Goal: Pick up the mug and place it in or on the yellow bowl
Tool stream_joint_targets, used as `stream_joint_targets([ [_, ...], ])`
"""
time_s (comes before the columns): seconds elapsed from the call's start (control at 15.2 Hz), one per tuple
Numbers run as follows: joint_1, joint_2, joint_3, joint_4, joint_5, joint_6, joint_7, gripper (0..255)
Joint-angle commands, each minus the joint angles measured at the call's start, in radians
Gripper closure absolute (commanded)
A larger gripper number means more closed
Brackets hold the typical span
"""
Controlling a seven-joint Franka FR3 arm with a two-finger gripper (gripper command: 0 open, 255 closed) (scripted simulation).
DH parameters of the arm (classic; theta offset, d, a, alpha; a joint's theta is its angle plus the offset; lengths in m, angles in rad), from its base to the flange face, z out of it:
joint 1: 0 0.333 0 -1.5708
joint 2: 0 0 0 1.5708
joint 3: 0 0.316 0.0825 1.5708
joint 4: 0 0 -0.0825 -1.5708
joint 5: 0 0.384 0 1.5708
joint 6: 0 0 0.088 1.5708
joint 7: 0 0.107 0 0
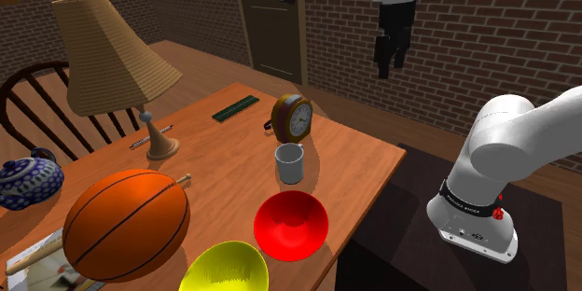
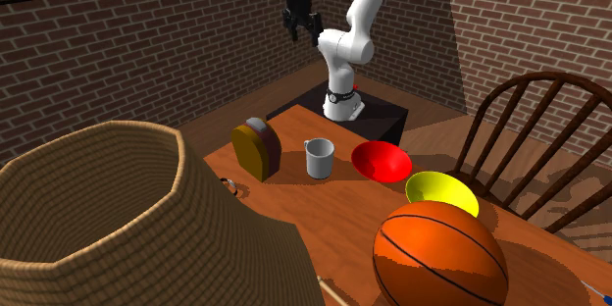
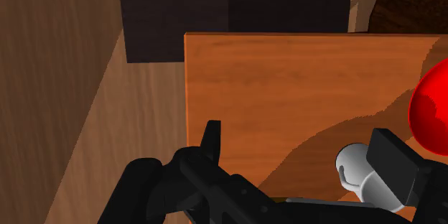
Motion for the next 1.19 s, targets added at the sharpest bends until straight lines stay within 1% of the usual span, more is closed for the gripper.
stream_joint_targets([
  [0.0, 0.0, 0.0, 0.0, 0.0, 0.0, 0.0, 0.0, 0],
  [0.33, 0.029, 0.067, 0.099, -0.053, 0.052, 0.147, 0.086, 0],
  [0.66, 0.054, 0.173, 0.197, -0.07, 0.088, 0.298, 0.172, 0],
  [0.92, 0.066, 0.283, 0.276, -0.058, 0.098, 0.415, 0.244, 0],
  [1.12, 0.069, 0.378, 0.333, -0.034, 0.09, 0.499, 0.303, 0],
])
